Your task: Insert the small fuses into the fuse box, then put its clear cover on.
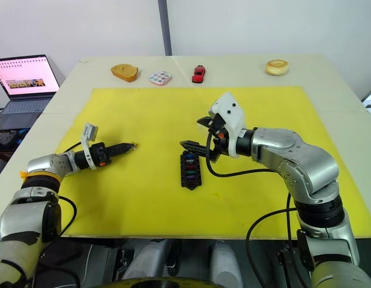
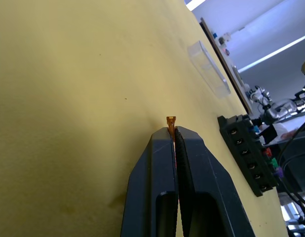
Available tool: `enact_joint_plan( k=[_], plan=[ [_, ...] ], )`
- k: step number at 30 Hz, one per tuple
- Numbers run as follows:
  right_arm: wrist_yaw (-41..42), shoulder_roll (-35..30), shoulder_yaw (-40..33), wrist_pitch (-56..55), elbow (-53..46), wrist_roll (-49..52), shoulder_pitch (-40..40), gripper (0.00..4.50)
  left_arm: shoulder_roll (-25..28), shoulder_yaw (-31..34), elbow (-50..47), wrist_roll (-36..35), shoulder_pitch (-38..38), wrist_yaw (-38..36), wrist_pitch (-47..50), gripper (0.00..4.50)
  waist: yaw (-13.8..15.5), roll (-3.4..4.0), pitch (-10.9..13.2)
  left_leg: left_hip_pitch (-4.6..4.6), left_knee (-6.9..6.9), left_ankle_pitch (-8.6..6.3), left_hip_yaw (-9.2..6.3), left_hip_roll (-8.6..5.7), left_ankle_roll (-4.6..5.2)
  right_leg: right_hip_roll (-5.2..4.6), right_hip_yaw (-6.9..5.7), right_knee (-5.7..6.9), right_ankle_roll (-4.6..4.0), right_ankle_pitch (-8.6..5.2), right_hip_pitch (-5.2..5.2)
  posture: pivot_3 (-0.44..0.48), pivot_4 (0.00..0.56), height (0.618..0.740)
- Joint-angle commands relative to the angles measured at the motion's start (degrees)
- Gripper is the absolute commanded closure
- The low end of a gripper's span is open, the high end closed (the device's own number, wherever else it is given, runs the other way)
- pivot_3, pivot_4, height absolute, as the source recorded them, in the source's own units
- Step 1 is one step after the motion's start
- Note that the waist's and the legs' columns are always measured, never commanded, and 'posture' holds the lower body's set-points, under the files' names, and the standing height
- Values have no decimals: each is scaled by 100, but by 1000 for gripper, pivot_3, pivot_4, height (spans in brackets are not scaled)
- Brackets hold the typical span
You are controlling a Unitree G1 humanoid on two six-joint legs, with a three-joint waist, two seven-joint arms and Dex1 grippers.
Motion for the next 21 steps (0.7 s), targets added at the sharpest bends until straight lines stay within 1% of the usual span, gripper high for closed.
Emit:
enact_joint_plan(
  k=[1, 3, 4, 5, 6, 9, 11, 15, 18, 21],
  plan=[
    [-219, 277, -637, 757, 140, 846, -496, 0, 30, 261, -848, -522, 249, -49, 714, 4434, -16, -4, 2, -5, 0, 0, 0, 1, 0, 0, 0, 0, 0, 0, 0, 0, 150, 740],
    [-462, 617, -1300, 1379, 685, 1944, -1046, 0, 70, 688, -2145, -1232, 422, 192, 1456, 4434, -53, -19, 13, -15, 0, 2, 0, 3, -1, 1, 1, 5, 0, 0, -2, 0, 150, 740],
    [-464, 603, -1432, 1915, 989, 2221, -1367, 0, 31, 921, -2866, -1614, 519, 419, 1812, 4434, -46, -31, 22, -21, 0, 2, 0, 4, -2, 1, 1, 6, 0, 0, -8, 0, 150, 740],
    [-484, 593, -1511, 2211, 1221, 2438, -1609, 0, -32, 1145, -3490, -1981, 579, 680, 2130, 4434, -58, -46, 32, -23, -2, 5, -3, 6, -6, 2, -1, 6, 0, 0, -8, 0, 150, 740],
    [-524, 572, -1553, 2435, 1360, 2562, -1761, 0, -100, 1302, -3912, -2239, 639, 919, 2342, 4434, -44, -52, 33, -24, -4, 4, -5, 9, -6, 4, -1, 4, 0, 0, -9, 0, 150, 740],
    [-456, 670, -1465, 2518, 1749, 2665, -2168, 0, -555, 1890, -5288, -3392, 573, 1893, 2842, 4434, -44, -53, 32, -18, -12, 3, -8, 7, -6, 5, 0, -9, -1, 0, -3, 0, 150, 740],
    [-489, 815, -1541, 2607, 2003, 2863, -2366, 0, -739, 1986, -5847, -3838, 582, 2325, 2972, 4434, -71, -53, 33, -18, -10, 2, -6, 6, -5, 5, 0, -9, 0, 0, 0, 0, 150, 740],
    [-593, 1038, -1515, 2619, 2286, 2947, -2685, 0, -927, 1914, -6392, -4404, 533, 3027, 2907, 4434, -143, -53, 33, -16, -12, 6, -4, 7, -8, 8, 0, 0, 0, 1, -5, 0, 150, 740],
    [-719, 1248, -1588, 2559, 2484, 3024, -2849, 855, -908, 1783, -6553, -4600, 583, 3265, 2791, 4500, -166, -53, 33, -15, -16, 7, -3, 9, -11, 12, -1, 2, 0, 1, -9, 0, 150, 740],
    [-793, 1364, -1652, 2559, 2606, 3111, -2912, 2262, -846, 1711, -6577, -4715, 607, 3400, 2658, 4500, -156, -53, 33, -14, -18, 9, -3, 9, -13, 13, -1, 2, 0, 1, -8, 0, 150, 740]
  ],
)
